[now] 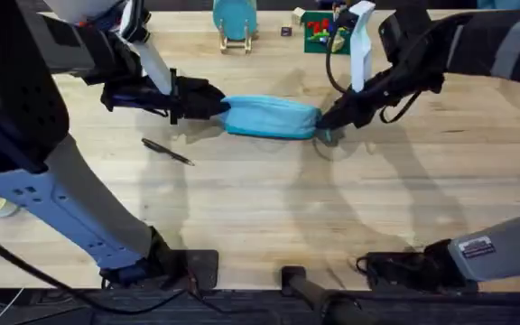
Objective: Unzip the bag, pick up the pens from the table one at a time and place them inside, then zip the bag closed.
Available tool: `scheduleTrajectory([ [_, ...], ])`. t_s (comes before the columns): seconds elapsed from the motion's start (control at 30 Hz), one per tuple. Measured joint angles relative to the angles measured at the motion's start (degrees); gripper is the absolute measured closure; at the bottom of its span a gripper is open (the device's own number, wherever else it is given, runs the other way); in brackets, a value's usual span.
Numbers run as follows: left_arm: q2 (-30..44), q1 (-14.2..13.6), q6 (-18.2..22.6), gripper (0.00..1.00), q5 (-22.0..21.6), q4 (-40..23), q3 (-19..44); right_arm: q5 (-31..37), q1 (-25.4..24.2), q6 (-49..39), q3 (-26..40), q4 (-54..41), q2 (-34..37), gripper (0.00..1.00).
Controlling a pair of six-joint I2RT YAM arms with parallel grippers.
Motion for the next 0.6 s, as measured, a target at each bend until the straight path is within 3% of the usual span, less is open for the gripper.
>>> scheduleTrajectory([
  [0.6, 0.01, 0.0, 0.0, 0.959, 0.0, 0.0, 0.0, 1.42, 0.08, 3.78, 1.03, -1.57, 0.0, 0.97],
])
